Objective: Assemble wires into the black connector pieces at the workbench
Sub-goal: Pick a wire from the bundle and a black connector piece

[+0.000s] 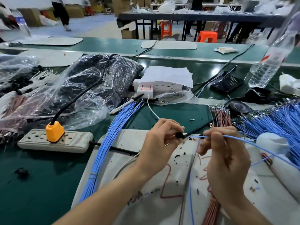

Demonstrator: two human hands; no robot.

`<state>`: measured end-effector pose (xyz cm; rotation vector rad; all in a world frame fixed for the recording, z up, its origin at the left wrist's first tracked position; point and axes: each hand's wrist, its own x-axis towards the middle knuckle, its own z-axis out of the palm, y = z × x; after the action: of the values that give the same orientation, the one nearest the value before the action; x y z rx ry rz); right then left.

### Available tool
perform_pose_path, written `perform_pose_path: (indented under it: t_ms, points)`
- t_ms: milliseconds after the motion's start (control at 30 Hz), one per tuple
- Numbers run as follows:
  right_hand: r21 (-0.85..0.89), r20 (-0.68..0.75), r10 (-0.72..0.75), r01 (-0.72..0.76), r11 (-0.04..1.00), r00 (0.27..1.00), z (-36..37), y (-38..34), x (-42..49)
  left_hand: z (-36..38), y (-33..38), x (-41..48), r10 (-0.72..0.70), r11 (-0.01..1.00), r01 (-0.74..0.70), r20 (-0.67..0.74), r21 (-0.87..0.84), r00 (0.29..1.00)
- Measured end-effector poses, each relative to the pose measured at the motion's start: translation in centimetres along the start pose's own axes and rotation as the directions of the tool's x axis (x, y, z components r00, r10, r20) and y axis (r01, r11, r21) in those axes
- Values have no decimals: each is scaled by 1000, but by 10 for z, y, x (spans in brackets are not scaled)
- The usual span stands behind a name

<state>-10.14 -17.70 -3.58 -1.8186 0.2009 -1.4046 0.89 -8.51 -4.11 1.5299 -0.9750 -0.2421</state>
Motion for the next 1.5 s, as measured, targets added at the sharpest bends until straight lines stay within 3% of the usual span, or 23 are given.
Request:
perform_pose_path:
  t_ms: [333,667,1133,1500]
  points:
    - [-19,43,-14,15,1000,999,-2,-2,-2,0,3,-2,-62,998,61,85,14,994]
    - [-54,22,0,1,999,1000,-3,-2,1,-14,18,19,40,954,-120,278,275,960]
    - [-105,55,-60,65,992,997,-5,7,-1,-14,-4,13,188,936,-240,212,256,959]
    - [-143,127,-8,27,989,992,-1,10,-4,-13,-6,9,241,914,-298,223,275,945]
